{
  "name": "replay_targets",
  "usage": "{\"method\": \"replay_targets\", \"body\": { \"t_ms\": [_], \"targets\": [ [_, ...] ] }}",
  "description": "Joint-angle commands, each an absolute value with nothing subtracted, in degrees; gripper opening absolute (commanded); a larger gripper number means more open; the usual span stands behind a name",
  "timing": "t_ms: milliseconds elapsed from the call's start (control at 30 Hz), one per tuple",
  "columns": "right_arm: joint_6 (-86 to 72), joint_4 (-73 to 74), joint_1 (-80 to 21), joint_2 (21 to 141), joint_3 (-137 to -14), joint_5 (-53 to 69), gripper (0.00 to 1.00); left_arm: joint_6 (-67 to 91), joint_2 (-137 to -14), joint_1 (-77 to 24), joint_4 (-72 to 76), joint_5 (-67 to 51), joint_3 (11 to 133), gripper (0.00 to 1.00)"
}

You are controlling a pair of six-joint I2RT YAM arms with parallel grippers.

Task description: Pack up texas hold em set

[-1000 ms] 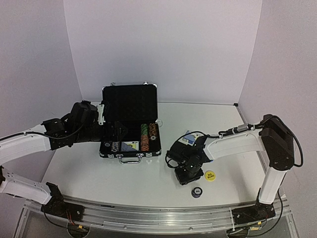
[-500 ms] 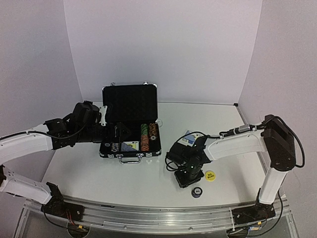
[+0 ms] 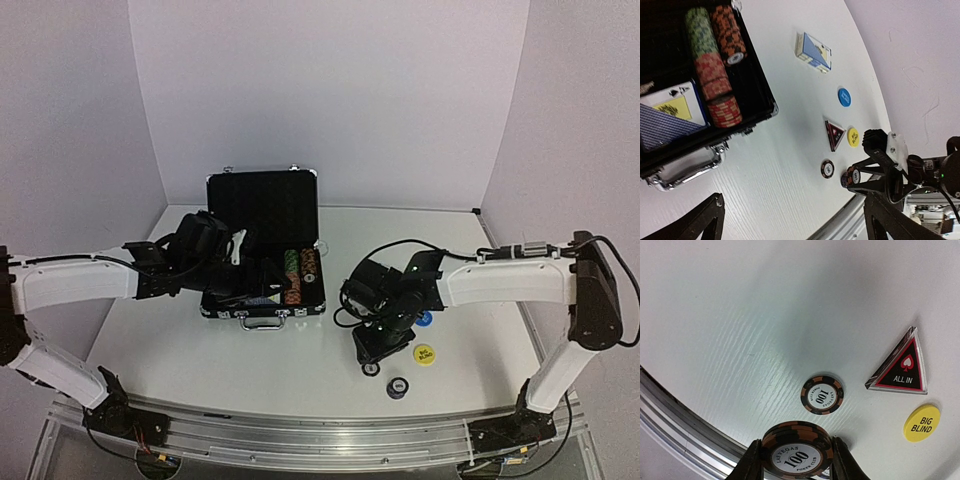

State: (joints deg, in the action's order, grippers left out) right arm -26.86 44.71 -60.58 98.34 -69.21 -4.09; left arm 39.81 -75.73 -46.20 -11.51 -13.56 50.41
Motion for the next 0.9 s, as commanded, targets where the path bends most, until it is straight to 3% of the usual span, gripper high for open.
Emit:
{"method": "replay_targets", "body": {
  "t_ms": [0,300,667,867],
  "targets": [
    [-23.2,48.2,-60.9,93.8,-72.5,-1.0,0.06,45.6,-81.9,-45.8,-3.7,-27.0,53.7,0.93],
    [-17.7,51.9,-61.4,92.4,-76.0,0.8,0.06,59.8,-98.1,-45.4,18.0,-54.7,55.3,0.78],
    [-13.8,52.7,-62.5,93.4,-79.3,2.7,0.06,64.1,-108.6,-49.9,21.9,-62.4,62.2,0.65],
    [-12.9,52.7,-62.9,93.4,-79.9,1.3,0.06,65.5,-109.7,-51.2,23.3,-64.9,62.7,0.64]
  ]
}}
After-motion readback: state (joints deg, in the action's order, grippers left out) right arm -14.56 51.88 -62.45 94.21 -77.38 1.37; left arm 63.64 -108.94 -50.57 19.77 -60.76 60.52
